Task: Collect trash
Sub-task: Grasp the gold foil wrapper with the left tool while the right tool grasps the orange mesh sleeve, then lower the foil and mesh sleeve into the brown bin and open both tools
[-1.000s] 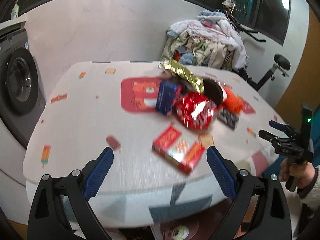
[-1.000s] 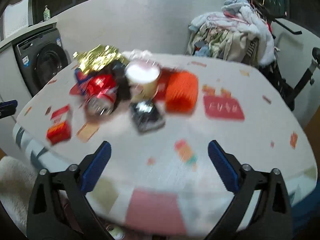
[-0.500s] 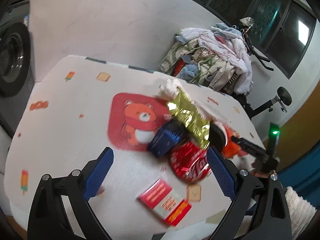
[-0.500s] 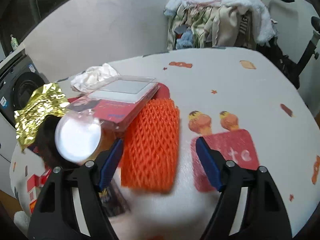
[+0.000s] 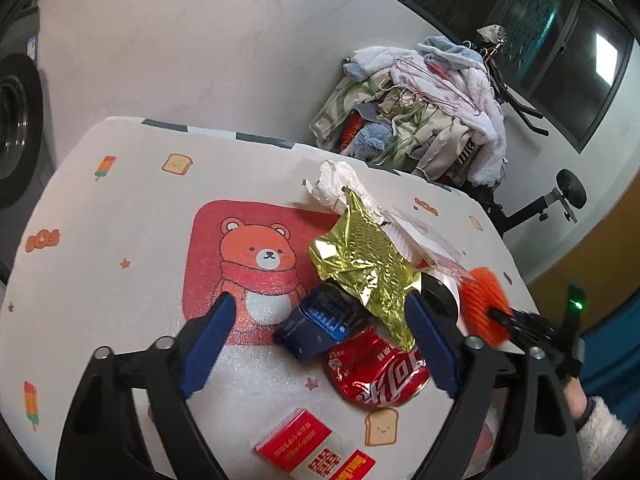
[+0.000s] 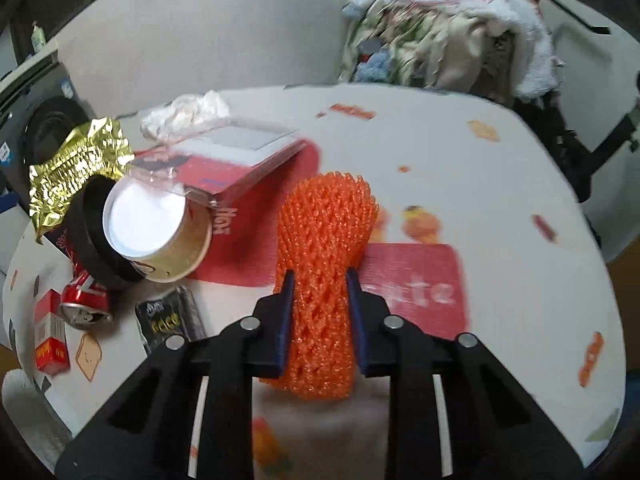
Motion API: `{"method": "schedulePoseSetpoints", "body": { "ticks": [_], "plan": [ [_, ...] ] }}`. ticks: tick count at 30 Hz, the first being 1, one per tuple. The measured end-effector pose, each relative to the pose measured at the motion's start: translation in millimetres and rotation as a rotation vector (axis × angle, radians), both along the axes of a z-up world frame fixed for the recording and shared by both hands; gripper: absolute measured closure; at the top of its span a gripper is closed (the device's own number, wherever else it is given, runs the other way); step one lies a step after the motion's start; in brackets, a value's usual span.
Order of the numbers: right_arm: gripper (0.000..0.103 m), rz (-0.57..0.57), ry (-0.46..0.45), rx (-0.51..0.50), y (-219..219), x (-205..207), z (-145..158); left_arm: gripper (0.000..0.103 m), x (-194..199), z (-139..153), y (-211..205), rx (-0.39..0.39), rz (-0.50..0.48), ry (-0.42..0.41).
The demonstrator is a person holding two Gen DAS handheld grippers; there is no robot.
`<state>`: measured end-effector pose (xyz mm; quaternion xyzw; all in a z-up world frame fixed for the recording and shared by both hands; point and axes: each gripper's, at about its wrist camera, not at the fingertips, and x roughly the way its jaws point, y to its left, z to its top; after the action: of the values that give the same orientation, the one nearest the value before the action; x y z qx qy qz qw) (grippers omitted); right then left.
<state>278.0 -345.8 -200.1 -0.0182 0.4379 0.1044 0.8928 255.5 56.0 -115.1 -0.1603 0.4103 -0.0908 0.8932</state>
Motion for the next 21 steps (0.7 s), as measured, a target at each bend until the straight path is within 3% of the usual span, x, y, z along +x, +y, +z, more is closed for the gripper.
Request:
{"method": "schedulePoseSetpoints", "body": {
  "ticks": [2,5,10,13,18,19,21],
  "plan": [
    [0.077,-0.020,-0.042,0.004,-10,-9,8,0.030,7,-3,1,-0.031,0.012,0.014],
    [0.077,-0.046,-0.100,0.028,-21,-24,21,0.031,22,-5,4,-0.099,0.040,0.019],
    [0.077,-0.053,-0.139,0.107,-21,-43,29,0.031,59,-6,0,-0.121,0.058,0.036],
    [0.077,-0.040,-0.144,0.135,-15,-50,29,0.031,80,-9,-4,-0.093,0.050,0.057],
    [0.077,-0.038,-0.140,0.170,-11,-56,26,0.039,98,-16,-13,-0.113,0.027,0.094],
    [0.077,-0.040,-0.135,0.181,-11,-57,24,0.044,100,-19,-17,-0.098,0.017,0.103],
    [0.077,-0.049,-0.122,0.199,-12,-58,20,0.081,101,-22,-22,-0.076,-0.001,0.116]
  ]
}}
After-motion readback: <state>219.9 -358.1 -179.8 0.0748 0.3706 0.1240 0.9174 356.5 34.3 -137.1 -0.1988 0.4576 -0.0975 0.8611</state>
